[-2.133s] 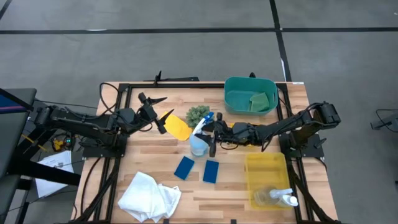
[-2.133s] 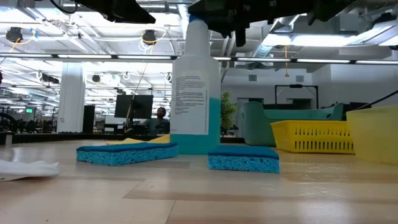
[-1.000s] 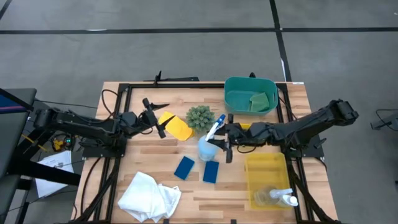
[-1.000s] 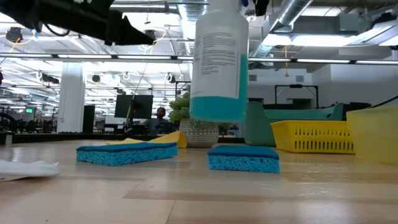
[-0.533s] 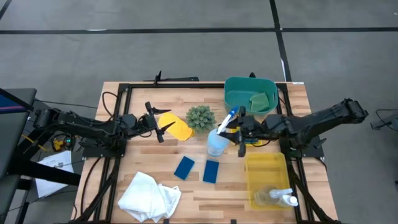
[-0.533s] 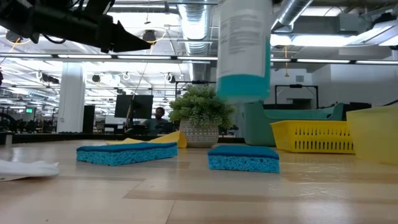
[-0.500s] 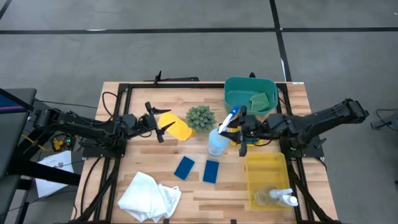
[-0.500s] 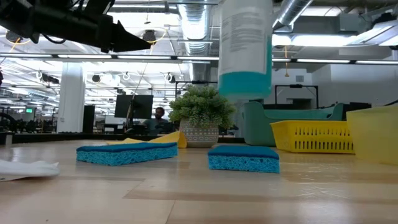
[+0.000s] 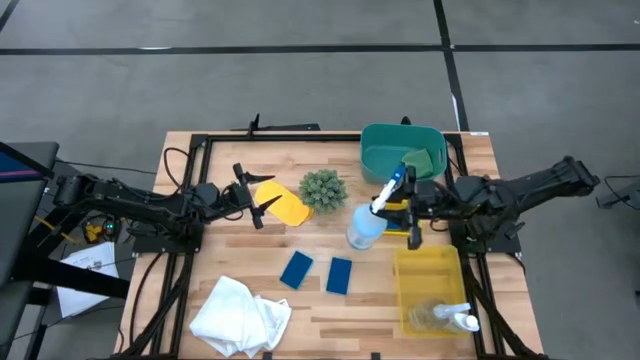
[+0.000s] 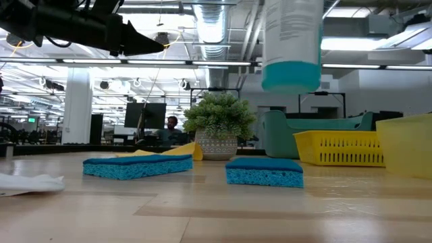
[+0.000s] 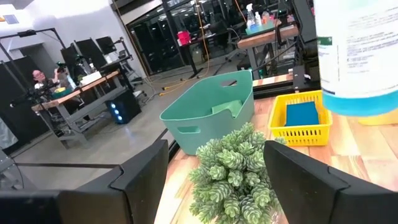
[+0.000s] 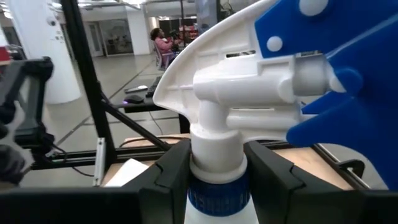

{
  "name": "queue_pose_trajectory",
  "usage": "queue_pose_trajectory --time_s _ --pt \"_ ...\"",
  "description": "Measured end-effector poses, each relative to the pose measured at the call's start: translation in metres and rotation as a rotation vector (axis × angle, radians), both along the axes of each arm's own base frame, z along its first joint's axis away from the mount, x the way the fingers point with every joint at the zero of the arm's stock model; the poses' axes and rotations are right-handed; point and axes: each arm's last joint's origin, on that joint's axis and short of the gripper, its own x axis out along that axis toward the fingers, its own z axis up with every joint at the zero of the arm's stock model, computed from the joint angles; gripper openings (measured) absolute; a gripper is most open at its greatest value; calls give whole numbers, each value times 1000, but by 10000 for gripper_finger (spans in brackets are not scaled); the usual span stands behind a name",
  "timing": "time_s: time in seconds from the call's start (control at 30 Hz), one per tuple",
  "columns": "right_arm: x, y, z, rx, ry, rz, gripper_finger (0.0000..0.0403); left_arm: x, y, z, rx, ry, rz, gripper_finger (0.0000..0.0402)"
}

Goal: Pick & Place Kitchen Items
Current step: Put the white bottle into the bottom yellow bin

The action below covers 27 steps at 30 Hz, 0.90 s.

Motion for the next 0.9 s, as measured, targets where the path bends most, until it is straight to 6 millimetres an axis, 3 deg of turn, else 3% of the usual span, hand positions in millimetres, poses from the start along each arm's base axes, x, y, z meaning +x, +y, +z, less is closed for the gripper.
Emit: queue_pose_trajectory --time_s 0.43,0.9 --pt "-43 4 12 -32 -3 92 121 0 -1 -1 -15 4 -26 260" --pt "-72 6 11 -33 43 185 120 0 -1 -2 -24 12 -25 260"
